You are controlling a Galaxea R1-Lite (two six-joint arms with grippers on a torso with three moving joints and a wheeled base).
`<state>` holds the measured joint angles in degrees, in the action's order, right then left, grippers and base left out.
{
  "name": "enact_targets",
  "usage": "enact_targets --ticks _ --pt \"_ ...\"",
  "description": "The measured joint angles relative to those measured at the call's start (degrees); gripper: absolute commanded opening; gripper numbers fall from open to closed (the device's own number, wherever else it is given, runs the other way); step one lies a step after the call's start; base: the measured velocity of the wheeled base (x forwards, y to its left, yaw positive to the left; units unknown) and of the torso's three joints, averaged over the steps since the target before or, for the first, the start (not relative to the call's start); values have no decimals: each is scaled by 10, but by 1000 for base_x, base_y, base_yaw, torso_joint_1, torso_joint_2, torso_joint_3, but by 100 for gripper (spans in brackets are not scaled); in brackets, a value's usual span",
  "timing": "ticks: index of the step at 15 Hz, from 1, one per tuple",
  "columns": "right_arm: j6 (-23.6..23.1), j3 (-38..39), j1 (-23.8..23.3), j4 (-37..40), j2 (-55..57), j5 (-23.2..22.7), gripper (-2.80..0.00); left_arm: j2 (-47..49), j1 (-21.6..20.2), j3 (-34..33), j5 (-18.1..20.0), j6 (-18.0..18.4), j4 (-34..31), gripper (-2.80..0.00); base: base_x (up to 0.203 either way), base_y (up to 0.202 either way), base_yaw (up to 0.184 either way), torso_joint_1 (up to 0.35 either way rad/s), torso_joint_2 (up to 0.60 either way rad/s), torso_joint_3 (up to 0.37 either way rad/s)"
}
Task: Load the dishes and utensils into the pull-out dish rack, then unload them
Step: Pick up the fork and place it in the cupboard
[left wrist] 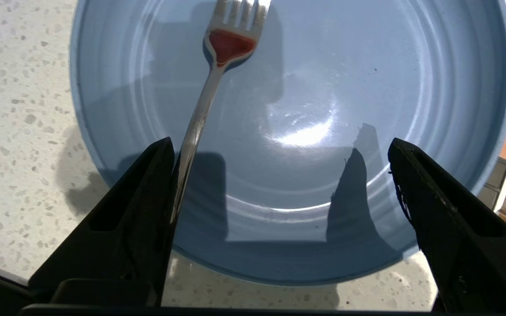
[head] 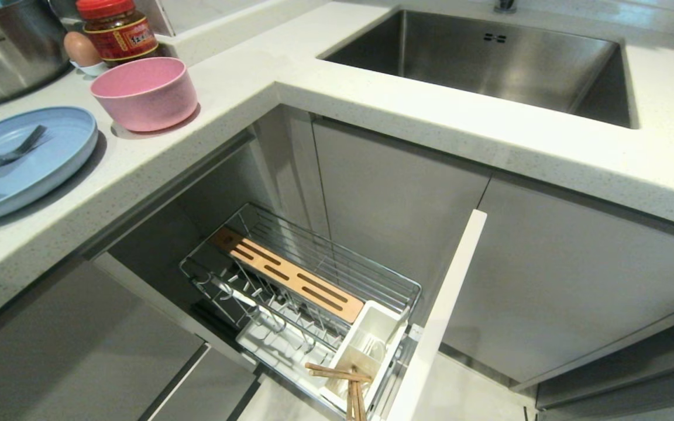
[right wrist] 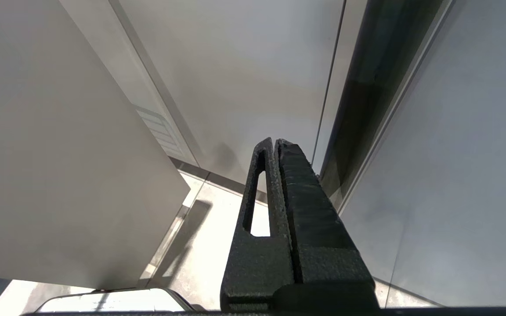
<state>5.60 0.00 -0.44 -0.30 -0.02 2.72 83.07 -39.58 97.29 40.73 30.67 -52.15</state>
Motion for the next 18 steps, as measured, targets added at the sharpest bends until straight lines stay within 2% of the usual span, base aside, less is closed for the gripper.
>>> enact_targets --ticks 4,11,13,18 --pt "0 0 0 0 0 0 -280 -6 1 -6 -5 -1 3 0 0 0 0 0 0 0" --pt "0 0 0 0 0 0 -280 -5 2 -8 -47 -1 14 0 0 0 0 0 0 0" --pt "0 0 0 0 0 0 -280 -4 4 -12 -48 -2 35 0 0 0 0 0 0 0" --pt "0 0 0 0 0 0 -280 -4 7 -18 -51 -1 38 0 0 0 0 0 0 0"
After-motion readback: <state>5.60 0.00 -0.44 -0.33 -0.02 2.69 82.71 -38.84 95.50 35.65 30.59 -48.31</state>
